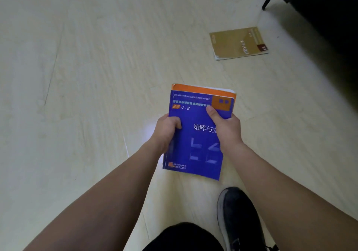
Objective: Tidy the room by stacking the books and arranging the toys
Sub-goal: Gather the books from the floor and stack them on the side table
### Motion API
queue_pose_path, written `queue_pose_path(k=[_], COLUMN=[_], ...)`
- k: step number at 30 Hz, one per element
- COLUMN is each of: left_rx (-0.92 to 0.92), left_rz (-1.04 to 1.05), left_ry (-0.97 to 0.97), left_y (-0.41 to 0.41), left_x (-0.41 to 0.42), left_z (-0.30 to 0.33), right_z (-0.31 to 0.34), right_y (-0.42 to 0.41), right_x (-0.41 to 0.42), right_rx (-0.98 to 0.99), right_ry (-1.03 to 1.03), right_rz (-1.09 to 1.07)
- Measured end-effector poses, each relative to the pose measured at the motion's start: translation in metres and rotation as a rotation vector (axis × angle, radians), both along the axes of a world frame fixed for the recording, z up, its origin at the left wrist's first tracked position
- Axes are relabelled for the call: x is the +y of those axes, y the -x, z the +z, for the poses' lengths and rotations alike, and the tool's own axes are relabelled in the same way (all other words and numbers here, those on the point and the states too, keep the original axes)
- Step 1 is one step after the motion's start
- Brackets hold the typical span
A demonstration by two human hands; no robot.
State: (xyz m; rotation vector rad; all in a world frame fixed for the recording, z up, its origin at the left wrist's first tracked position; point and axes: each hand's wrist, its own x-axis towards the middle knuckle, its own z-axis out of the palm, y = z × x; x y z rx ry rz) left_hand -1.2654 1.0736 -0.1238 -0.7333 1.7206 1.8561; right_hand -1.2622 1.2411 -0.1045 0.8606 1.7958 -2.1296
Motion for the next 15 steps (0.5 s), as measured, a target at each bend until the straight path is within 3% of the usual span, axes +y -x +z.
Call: queue_pose_path(k=[4, 9, 15], left_rx=[-0.037, -0.113, 0.026], left_rz=[-0.127, -0.356, -0.602], left_ry=[-0.027, -0.094, 0.0], left_y=[0.011, 0.003, -0.036], left_x=[0.039, 0.111, 0.193], left_z=[0.069, 0.209, 0.434], right_z=[0.066, 0.203, 0.435], right_y=[-0.004, -0.034, -0.108], right_x=[0.043, 0.12, 0.185], right_rx=[-0.104, -0.214, -0.25], right_ry=[0.021, -0.012, 0.049], right_rz=[-0.098, -0.253, -0.446])
